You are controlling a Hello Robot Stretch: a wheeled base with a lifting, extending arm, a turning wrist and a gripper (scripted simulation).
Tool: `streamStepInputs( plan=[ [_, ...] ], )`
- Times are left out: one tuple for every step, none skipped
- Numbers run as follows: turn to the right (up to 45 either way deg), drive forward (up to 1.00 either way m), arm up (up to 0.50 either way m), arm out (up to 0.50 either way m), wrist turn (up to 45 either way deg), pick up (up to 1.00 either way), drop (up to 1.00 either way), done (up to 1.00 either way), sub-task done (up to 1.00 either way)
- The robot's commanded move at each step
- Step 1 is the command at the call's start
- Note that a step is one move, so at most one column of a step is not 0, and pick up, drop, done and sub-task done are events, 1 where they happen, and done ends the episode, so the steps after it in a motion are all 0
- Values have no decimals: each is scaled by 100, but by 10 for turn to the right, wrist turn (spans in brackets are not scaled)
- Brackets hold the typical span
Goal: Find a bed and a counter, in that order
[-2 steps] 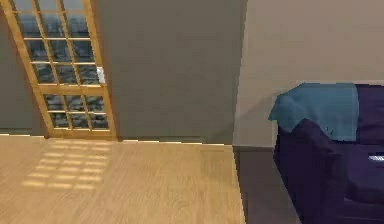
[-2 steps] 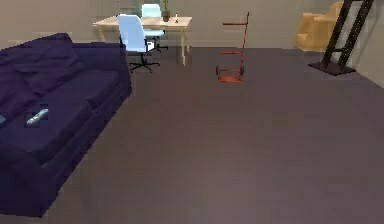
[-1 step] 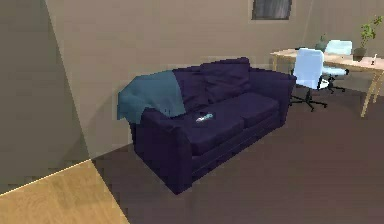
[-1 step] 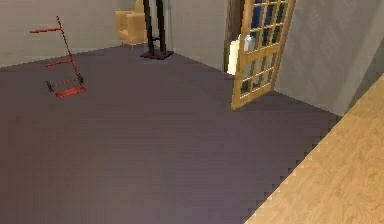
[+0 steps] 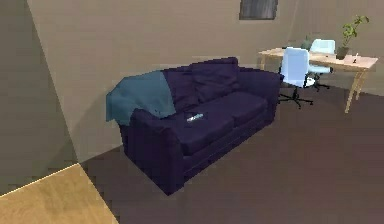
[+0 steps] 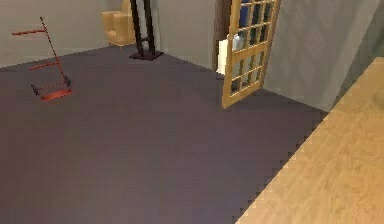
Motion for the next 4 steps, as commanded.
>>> streamStepInputs(
  plan=[
    [0, 5, 0, 0, 0, 0, 0, 0, 0],
    [-450, 0, 0, 0, 0, 0, 0, 0, 0],
    [-300, 0, 0, 0, 0, 0, 0, 0, 0],
    [-30, 0, 0, 0, 0, 0, 0, 0, 0]
  ],
)
